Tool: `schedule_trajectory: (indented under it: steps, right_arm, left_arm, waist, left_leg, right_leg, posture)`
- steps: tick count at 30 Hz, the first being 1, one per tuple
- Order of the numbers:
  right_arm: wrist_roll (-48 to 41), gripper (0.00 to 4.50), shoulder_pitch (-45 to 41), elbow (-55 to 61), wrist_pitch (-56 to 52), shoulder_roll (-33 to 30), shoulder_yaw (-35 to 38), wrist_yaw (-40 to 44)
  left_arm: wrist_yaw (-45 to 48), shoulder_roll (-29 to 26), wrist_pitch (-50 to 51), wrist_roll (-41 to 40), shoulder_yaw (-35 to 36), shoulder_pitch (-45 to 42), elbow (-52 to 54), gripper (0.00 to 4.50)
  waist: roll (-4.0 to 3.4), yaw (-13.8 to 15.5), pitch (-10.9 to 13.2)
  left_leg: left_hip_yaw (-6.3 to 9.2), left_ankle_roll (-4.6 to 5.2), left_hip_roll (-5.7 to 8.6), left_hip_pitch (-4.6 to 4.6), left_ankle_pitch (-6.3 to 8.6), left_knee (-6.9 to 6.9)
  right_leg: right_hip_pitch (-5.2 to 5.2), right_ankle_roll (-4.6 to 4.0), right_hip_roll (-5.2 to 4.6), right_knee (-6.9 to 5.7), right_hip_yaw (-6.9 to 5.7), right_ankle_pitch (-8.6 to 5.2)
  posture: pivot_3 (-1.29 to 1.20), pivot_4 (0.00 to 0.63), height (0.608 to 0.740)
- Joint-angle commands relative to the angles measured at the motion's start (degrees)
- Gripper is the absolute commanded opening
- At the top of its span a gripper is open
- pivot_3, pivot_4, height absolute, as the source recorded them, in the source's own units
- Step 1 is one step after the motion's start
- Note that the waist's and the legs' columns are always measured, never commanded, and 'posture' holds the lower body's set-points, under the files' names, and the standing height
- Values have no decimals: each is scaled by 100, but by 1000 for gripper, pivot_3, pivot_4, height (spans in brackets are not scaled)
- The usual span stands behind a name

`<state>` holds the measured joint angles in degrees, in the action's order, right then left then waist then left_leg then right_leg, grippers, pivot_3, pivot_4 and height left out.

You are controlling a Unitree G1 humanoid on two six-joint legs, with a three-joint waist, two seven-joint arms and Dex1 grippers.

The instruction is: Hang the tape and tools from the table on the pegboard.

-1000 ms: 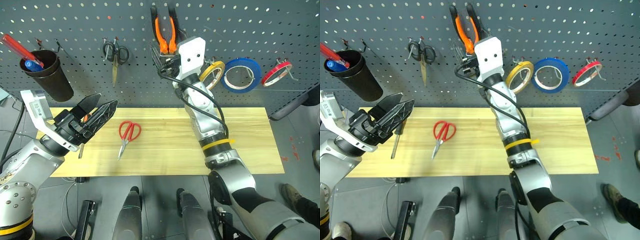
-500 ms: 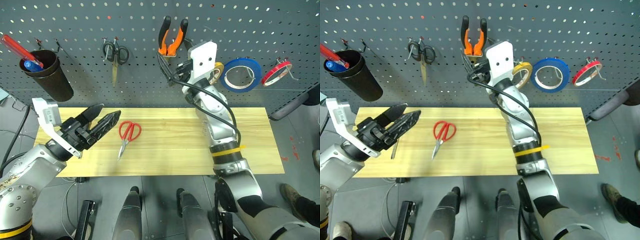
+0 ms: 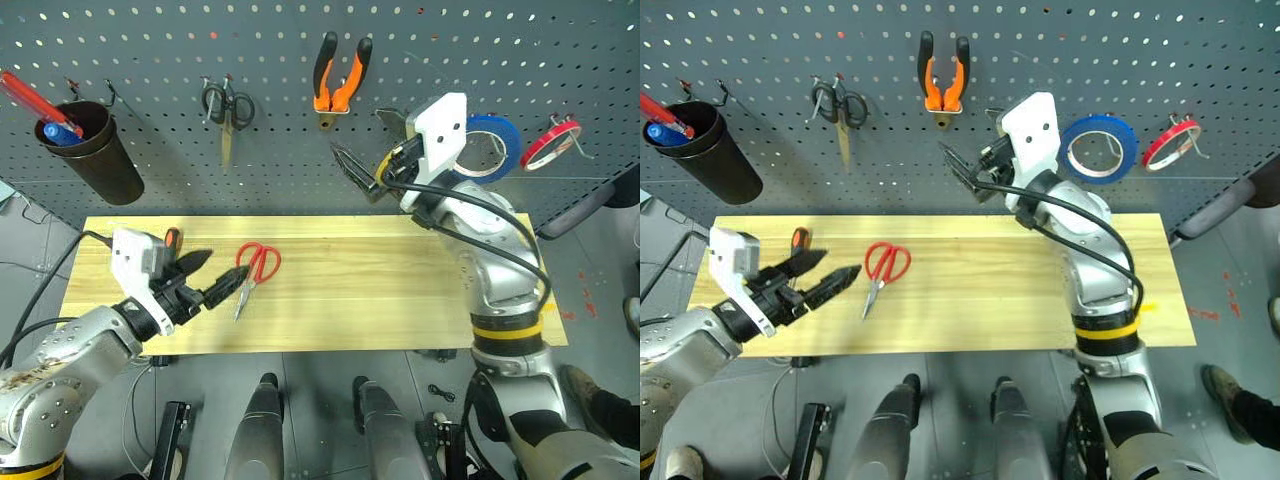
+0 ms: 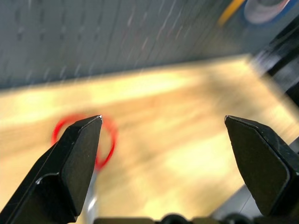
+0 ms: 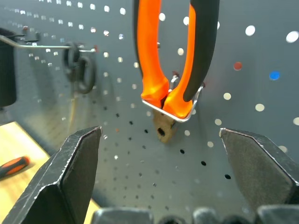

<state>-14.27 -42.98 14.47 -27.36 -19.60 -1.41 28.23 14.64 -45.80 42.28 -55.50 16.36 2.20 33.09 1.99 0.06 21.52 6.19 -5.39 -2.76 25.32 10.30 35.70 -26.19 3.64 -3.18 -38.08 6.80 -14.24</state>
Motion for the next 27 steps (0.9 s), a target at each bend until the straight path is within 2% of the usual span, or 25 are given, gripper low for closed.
schedule_trajectory:
  steps: [1,4,7,10,17,27]
  right_arm:
    - [-778,4473,473,1212,-802,-357,60,469]
    - [-1230,4473,1324,1943,-1142,-886,-62,998]
    - [-1489,4473,2100,2371,-1116,-1389,-141,1515]
    - [-1519,4473,2488,2465,-775,-1577,-73,1749]
    - [-1532,4473,2446,2496,-718,-1843,-134,1892]
    - [-1645,4473,2160,2524,-995,-1872,-124,1675]
  left_arm:
    - [-370,-115,332,820,-501,34,41,4500]
    - [-570,282,445,953,-666,-156,-172,4500]
    - [-676,319,274,1864,-1160,-303,-351,4500]
    - [-762,601,356,2264,-1472,-542,-672,4500]
    - [-763,1350,455,2930,-1883,-1025,-1446,4500]
    - [-860,1985,275,3939,-2110,-1682,-2543,4500]
  waist:
    - [3,0,2]
    - [6,6,9]
    - [19,38,17]
    - [23,-18,22]
    - [32,-92,29]
    - [35,-90,31]
  left_leg:
    - [0,0,0,0,0,0]
    - [0,0,1,1,0,2]
    - [0,1,2,3,1,7]
    - [-4,0,5,0,0,12]
    - [-3,3,3,0,-2,19]
    - [-3,3,8,3,-2,21]
  right_leg:
    - [1,1,0,0,0,0]
    - [1,2,0,1,2,-1]
    - [4,4,-1,2,0,-2]
    - [4,9,-1,1,11,0]
    - [5,14,4,0,11,-2]
    - [7,15,-1,1,11,1]
  posture:
    - [92,407,740]
    - [77,411,740]
    - [68,415,740]
    - [65,423,740]
    - [31,433,740]
    - [-6,439,740]
